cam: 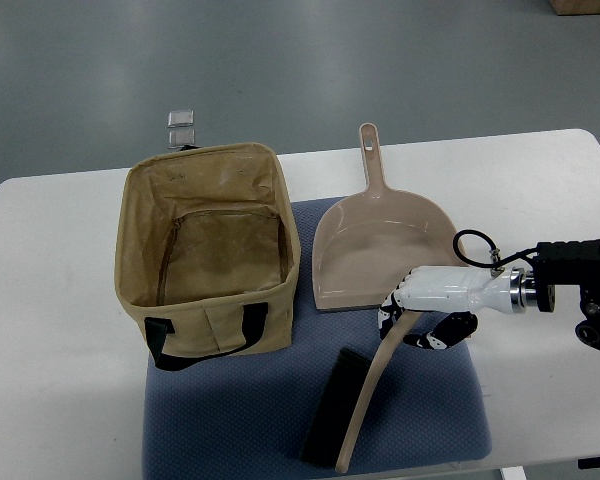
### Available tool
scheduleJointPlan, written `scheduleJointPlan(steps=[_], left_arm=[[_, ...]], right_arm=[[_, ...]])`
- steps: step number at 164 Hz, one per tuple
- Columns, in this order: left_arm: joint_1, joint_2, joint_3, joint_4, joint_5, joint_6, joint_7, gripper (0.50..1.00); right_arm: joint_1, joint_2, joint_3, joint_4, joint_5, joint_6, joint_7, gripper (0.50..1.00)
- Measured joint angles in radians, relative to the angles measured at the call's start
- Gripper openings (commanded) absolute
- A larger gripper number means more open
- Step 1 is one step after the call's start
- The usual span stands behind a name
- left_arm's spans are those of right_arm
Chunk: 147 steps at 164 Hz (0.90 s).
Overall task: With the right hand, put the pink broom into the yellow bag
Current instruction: 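Lift the brush with the right hand up over the dustpan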
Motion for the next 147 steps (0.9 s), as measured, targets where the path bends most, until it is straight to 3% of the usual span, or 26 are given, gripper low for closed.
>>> scheduleJointPlan(steps=[119, 147], left_arm=[[0.0, 0.0, 0.0, 0.001, 0.0, 0.0, 0.0, 1.0], [0.0, 0.0, 0.0, 0.001, 0.0, 0.0, 0.0, 1.0]], right_arm=[[0.042, -0.154, 0.091, -0.002, 0.236, 0.006, 0.037, 0.5], [0.146, -0.203, 0.104, -0.035, 0.316, 0.044, 0.038, 0.5]])
